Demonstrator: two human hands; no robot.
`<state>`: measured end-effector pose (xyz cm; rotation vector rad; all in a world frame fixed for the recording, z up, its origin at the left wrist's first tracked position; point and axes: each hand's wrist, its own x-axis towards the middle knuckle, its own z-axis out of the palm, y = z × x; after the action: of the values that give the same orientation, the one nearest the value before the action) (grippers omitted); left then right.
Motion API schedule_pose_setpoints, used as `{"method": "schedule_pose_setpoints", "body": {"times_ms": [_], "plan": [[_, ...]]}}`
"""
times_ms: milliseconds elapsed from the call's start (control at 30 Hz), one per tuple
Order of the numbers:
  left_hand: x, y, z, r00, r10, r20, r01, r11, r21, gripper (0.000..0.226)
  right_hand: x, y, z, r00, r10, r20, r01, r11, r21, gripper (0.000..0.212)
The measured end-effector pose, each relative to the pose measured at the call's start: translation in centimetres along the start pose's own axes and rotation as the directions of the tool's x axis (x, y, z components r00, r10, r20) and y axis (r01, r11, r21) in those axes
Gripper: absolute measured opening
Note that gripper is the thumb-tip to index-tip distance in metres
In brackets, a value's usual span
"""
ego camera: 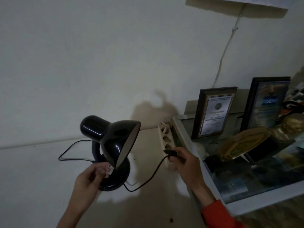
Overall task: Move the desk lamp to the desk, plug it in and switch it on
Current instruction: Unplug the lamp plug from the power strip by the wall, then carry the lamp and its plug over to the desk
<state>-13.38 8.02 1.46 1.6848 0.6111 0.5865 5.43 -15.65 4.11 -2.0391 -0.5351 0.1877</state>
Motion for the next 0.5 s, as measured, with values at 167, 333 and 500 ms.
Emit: {"method": "schedule_pose_setpoints", "body": {"times_ms": [167, 333, 500], "plan": [[2.5, 1.0, -1.8, 0.968, 0.079, -0.236, -0.096, 0.994, -0.061, 0.035, 0.2, -1.2, 1.1, 0.974, 0.204, 0.094, -0.224, 0.844, 0.488, 0.037], [4.9, 2.4, -2.5, 0.925, 0.176, -0.337, -0.224, 0.968, -0.110, 0.035, 1.1, -2.8, 2.1, 0.923, 0.348, 0.163, -0.346, 0.568, 0.746, 0.022], [7.3, 2.6, -3.1, 0.966, 0.259, 0.015, -0.250, 0.942, -0.222, 0.035, 1.5, -3.6, 2.2, 0.941, 0.283, 0.184, -0.306, 0.488, 0.818, 0.014]]}}
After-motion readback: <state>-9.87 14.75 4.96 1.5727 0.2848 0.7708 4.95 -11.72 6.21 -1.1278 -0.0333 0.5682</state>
